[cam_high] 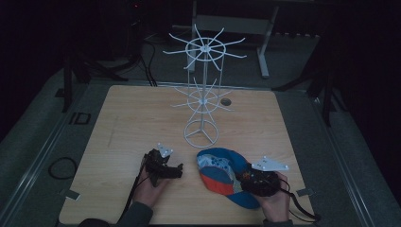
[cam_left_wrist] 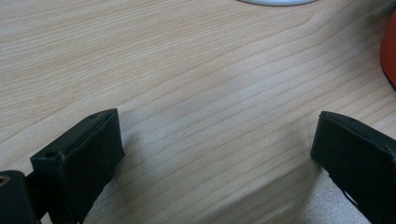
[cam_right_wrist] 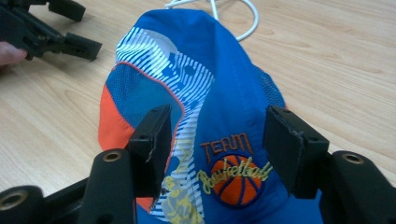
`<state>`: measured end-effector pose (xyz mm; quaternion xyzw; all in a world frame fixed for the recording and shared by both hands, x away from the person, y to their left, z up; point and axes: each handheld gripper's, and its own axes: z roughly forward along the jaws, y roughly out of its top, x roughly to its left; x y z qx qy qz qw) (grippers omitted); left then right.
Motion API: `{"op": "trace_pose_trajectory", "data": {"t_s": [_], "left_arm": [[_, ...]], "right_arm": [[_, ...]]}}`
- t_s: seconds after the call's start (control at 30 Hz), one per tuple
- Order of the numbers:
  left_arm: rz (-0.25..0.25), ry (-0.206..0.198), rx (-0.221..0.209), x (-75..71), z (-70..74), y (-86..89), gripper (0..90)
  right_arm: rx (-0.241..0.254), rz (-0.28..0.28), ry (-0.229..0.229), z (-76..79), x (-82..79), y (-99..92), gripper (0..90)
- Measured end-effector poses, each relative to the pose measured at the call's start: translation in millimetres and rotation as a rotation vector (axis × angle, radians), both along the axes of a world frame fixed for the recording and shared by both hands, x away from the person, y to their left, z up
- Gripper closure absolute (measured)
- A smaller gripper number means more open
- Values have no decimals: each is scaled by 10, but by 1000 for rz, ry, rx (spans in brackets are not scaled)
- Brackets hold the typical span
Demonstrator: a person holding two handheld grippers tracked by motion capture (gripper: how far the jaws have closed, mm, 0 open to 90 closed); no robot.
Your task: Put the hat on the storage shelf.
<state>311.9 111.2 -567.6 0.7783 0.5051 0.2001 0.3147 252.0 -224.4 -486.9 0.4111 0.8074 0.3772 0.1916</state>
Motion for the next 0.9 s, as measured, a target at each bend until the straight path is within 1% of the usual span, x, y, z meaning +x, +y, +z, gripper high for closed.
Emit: {"op": "trace_pose_trajectory", "data": {"t_s": [0.17, 0.27, 0.3, 0.5, 0.77, 0.9], "left_arm": [[0, 0, 0, 0, 0, -1, 26], [0, 0, 0, 0, 0, -1, 26], [0, 0, 0, -1, 0, -1, 26], [-2, 0, 0, -1, 0, -1, 26], [-2, 0, 0, -2, 1, -2, 26], [-2, 0, 1, -1, 1, -1, 26]], "right_arm": [[-3, -1, 3, 5, 4, 1, 420], [-2, 1, 3, 34, 10, -5, 419], [-14, 6, 9, 44, 11, 2, 420], [-31, 21, 25, 58, 3, 13, 422], [-12, 61, 55, 85, -7, -14, 421], [-3, 72, 60, 143, 4, -41, 423]]}}
